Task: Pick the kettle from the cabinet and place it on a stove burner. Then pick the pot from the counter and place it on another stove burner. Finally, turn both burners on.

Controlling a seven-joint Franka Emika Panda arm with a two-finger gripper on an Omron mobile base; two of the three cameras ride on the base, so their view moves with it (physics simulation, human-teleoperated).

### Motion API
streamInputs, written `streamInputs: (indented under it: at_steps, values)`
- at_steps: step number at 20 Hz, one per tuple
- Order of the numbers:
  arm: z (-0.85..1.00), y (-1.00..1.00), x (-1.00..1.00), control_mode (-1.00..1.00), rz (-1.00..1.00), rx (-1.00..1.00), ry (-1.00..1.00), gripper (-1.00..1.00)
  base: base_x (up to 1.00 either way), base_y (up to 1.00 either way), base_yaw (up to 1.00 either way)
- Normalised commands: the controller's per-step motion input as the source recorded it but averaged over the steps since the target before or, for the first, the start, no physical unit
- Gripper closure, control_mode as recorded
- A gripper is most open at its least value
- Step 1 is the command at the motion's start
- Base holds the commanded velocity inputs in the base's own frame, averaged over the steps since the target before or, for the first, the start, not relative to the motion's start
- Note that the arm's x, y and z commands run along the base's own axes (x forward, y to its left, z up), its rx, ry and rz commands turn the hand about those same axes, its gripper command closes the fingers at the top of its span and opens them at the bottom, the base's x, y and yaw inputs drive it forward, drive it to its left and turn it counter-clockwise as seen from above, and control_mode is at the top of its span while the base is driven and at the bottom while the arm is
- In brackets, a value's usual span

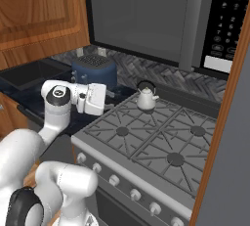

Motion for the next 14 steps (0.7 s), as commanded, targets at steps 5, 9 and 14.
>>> streamInputs:
  at_steps: [5,9,14]
  values:
    - [0.25,0.0,-0.41,-1.0,-0.03,0.0,0.0,-1.0,0.0,0.0,0.0]
    - [0.22,0.0,-0.46,-1.0,-0.03,0.0,0.0,-1.0,0.0,0.0,0.0]
    - [0.18,0.02,-0.47,-1.0,-0.04,0.0,0.0,-1.0,0.0,0.0,0.0]
